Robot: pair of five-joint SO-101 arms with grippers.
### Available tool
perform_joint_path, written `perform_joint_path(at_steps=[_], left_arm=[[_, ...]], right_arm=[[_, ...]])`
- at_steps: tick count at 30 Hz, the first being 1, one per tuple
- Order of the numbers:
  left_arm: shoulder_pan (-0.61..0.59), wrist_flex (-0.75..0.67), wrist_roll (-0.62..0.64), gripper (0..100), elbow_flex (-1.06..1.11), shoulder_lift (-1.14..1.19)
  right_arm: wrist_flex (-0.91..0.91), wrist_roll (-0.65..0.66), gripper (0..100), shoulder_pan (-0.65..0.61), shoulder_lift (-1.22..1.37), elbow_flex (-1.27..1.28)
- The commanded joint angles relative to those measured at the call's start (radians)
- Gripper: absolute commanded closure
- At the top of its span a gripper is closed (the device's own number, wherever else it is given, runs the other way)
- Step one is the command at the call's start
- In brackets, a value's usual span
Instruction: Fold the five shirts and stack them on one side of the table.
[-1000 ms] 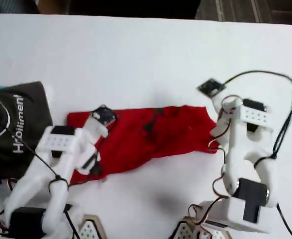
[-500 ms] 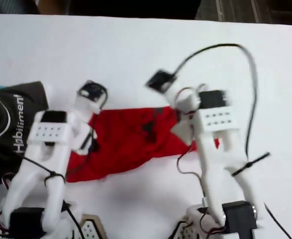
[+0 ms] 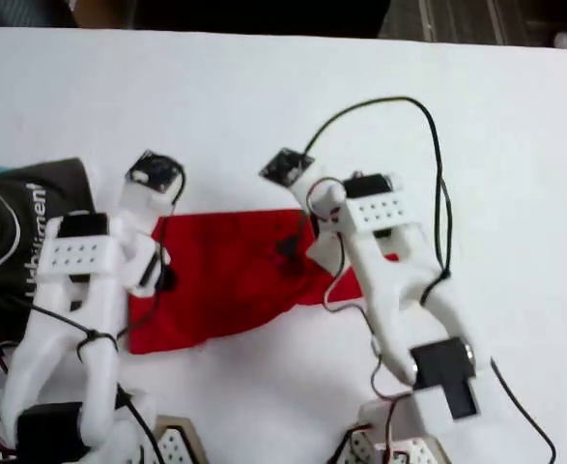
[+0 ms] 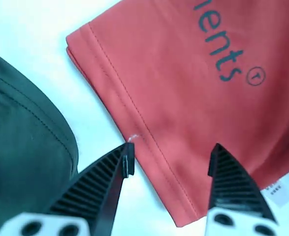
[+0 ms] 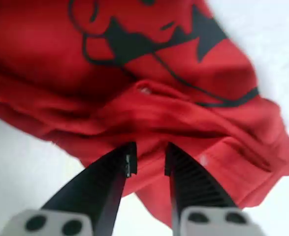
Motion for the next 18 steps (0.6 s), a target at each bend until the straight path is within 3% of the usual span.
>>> perform_joint_path(at_steps=[1,3,11,18], left_arm=[[-0.009,0.009,-0.006,74,-0.033,-0.025],[-0.009,0.009,-0.006,74,-0.033,-0.025],[-0.005,0.009,-0.006,74,-0.033,-0.023],[-0.003,0.009,-0.006,74,-0.033,-0.023]], right_arm=[[-0.008,-0.023,95.6,-0.005,0.044,-0.117],[0.025,-0.023,97.9,-0.005,0.05,-0.153],[0.32,-0.015,85.5,-0.007,0.005,-0.238],[0.229,-0.014,85.1,-0.005,0.002,-0.124]])
